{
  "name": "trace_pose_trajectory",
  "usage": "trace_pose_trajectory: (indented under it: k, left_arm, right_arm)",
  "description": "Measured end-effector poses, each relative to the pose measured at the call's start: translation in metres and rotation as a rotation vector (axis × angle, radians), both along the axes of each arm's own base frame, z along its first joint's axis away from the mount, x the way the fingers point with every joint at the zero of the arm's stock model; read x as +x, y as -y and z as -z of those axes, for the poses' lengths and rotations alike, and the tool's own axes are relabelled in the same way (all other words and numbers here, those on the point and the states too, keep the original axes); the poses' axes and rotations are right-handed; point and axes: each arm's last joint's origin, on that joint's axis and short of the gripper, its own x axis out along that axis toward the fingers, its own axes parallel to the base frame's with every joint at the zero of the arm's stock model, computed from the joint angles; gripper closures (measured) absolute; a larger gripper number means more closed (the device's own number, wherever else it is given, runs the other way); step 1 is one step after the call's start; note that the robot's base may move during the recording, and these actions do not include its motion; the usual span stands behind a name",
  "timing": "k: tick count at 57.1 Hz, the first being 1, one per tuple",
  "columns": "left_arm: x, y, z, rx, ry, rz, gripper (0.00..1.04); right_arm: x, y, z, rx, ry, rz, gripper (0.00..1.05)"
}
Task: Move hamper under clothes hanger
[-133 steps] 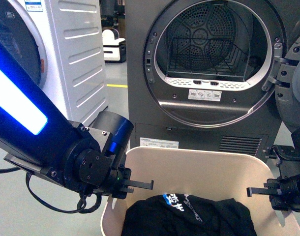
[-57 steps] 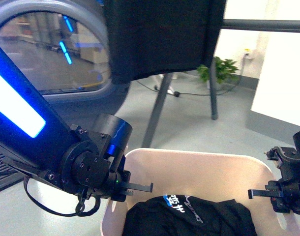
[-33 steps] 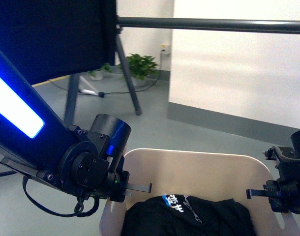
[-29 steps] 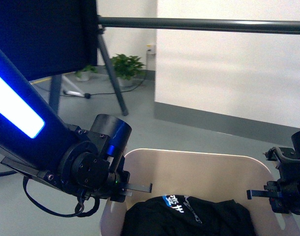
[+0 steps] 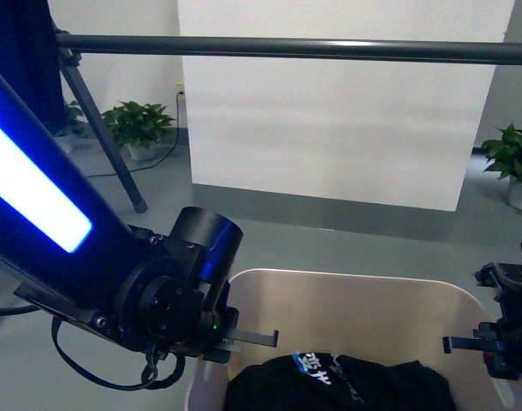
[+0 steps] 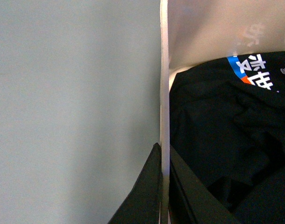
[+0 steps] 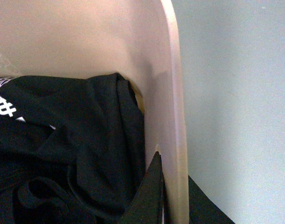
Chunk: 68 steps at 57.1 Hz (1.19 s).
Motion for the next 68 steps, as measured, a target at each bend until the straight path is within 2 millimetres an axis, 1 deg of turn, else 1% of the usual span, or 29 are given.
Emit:
trace_pose_trajectory:
  k: [7, 10, 30, 41, 49, 60, 64, 68]
  left_arm:
    - [0.004, -0.011, 0.0, 0.011, 0.004, -0.036, 1.01]
    - [0.005, -0.014, 0.0, 0.012, 0.004, -0.043, 1.01]
    - [0.003, -0.007, 0.0, 0.004, 0.002, -0.02, 1.01]
    - [0.003, -0.007, 0.0, 0.005, 0.003, -0.021, 1.01]
    - [0.003, -0.01, 0.0, 0.007, 0.002, -0.028, 1.01]
    - [0.006, -0.018, 0.0, 0.019, 0.005, -0.056, 1.01]
    - [0.004, -0.012, 0.0, 0.007, 0.002, -0.03, 1.01]
    - [-0.001, 0.001, 0.0, -0.008, -0.003, 0.014, 1.01]
  right_arm:
    - [0.001, -0.012, 0.0, 0.01, 0.0, -0.035, 1.02]
    - [0.001, -0.013, 0.0, 0.015, 0.001, -0.043, 1.02]
    - [0.0, -0.006, 0.0, 0.002, 0.0, -0.017, 1.02]
    - [0.0, -0.006, 0.0, 0.003, 0.0, -0.017, 1.02]
    - [0.0, -0.01, 0.0, 0.006, 0.0, -0.028, 1.02]
    - [0.001, -0.018, 0.0, 0.024, 0.001, -0.061, 1.02]
    - [0.001, -0.011, 0.0, 0.007, 0.0, -0.031, 1.02]
    - [0.0, 0.002, 0.0, -0.01, -0.001, 0.013, 1.02]
